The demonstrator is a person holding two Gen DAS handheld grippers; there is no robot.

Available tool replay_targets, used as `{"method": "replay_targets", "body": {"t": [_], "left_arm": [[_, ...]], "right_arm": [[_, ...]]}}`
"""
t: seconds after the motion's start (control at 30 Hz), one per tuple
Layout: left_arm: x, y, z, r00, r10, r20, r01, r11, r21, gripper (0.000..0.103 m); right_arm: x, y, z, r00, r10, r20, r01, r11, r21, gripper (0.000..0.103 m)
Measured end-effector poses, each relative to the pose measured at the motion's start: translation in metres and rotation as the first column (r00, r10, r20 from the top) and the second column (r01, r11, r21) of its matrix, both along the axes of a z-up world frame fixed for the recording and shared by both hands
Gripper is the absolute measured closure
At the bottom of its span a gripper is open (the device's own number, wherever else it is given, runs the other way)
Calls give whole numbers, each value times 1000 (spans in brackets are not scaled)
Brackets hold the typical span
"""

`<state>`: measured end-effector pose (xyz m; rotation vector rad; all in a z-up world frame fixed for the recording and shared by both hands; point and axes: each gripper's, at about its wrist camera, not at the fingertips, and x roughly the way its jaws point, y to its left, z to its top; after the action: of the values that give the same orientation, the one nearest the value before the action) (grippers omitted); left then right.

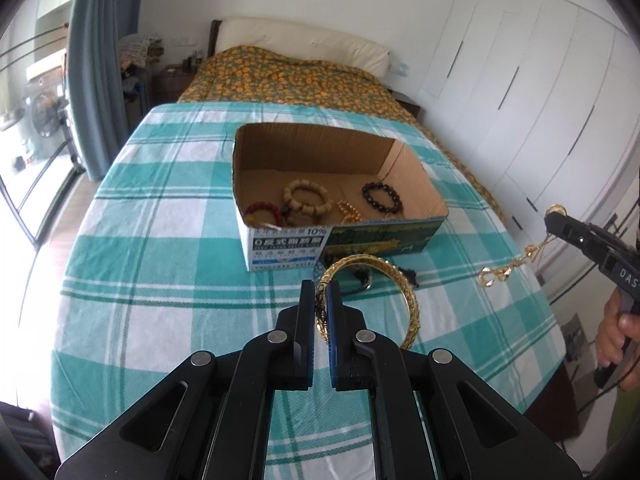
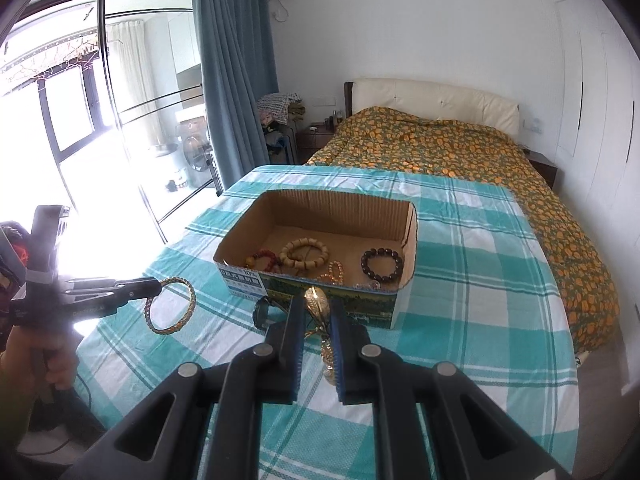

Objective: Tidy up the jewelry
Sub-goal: 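Carry gold bracelet and gold earrings over the box and open both tools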

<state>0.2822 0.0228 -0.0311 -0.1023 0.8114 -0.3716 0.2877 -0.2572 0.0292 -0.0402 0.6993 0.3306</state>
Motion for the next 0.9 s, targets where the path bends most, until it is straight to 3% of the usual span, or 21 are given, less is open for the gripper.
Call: {"method": "replay_targets", "body": {"t": [0.27, 0.47, 0.67, 0.9], "left_arm": [[34, -3, 44, 997, 4, 71, -4, 1000, -2, 100], [79, -14, 51, 997, 10, 77, -11, 1000, 13, 100], [136, -28, 35, 998, 24, 51, -27, 998, 58, 100], [193, -47, -7, 999, 44, -12, -43, 992, 120, 100]], "right_arm": [[40, 13, 46, 997, 40, 68, -41, 999, 8, 91], [89, 32, 60, 994, 68, 90, -66, 998, -26, 91], [155, 42, 39, 997, 70, 43, -69, 997, -23, 91], [225, 54, -16, 996, 80, -47, -83, 993, -81, 91]]}}
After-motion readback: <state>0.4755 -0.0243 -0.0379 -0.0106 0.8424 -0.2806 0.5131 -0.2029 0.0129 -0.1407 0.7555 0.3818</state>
